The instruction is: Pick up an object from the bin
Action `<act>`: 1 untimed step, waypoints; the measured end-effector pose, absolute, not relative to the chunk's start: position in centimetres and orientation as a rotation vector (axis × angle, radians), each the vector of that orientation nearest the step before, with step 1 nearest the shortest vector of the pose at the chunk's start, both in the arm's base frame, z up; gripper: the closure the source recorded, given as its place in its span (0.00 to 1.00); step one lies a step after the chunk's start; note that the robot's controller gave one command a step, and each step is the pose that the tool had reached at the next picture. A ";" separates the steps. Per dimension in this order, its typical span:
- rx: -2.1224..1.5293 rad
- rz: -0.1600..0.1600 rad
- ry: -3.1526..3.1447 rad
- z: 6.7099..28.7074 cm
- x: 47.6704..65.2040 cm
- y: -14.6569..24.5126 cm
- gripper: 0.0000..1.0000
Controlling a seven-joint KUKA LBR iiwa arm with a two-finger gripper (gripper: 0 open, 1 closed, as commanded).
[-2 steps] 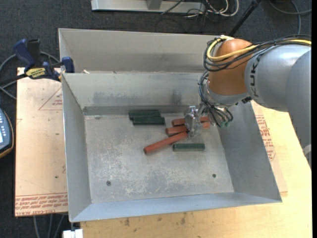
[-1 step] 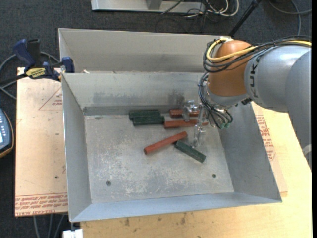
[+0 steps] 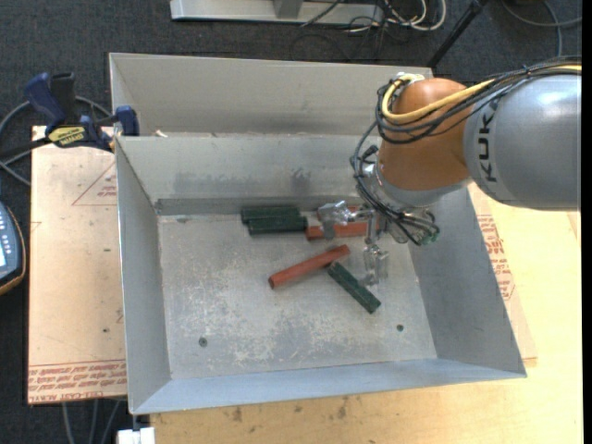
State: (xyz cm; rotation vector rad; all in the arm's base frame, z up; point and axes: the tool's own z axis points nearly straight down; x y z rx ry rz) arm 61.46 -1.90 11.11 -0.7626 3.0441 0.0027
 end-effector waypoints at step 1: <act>-0.803 0.007 3.030 9.8 65.2 5.9 0.00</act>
Offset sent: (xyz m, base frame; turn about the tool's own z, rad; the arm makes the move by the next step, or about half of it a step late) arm 0.0364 0.0712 -0.0131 -0.0203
